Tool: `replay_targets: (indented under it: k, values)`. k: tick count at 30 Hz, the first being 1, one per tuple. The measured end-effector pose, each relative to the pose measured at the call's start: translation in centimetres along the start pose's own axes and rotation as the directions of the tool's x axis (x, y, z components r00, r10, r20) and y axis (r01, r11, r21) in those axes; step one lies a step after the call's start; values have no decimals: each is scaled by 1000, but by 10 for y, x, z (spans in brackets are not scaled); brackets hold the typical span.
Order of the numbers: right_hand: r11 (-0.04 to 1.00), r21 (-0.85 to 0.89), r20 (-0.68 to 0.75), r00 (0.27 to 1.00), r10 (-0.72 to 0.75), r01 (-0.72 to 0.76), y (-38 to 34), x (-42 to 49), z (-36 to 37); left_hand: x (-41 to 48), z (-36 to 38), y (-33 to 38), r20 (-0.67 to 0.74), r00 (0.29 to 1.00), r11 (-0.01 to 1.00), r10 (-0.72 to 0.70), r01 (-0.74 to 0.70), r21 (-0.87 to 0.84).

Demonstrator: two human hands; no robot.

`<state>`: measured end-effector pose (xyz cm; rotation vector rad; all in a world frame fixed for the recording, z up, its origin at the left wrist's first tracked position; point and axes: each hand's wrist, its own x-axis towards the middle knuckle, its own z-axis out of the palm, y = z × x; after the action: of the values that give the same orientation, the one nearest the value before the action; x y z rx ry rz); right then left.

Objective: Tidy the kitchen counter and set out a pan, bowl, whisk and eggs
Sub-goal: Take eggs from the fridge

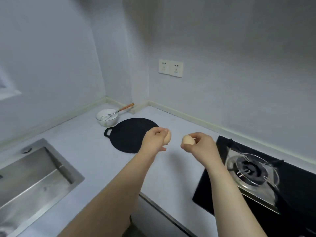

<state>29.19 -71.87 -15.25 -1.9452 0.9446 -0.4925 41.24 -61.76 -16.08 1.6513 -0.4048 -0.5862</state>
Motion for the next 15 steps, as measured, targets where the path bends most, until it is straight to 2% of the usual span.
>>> replay_targets:
  k: [3,7,12,15]
  values:
    - [999,38,83,996,-24,21,-16,38,38,39,-28,1,-75,993,996,-90,90,-5]
    - [999,33,178,983,-44,38,-32,86,86,86,-54,-5,-122,968,972,-219,207,-108]
    - [999,-18,294,955,-27,34,-43,136,143,126,-91,-31,-223,887,908,-404,360,-213]
    - [998,-52,360,933,-9,30,-41,150,175,139,-118,-57,-239,872,894,-428,370,-252]
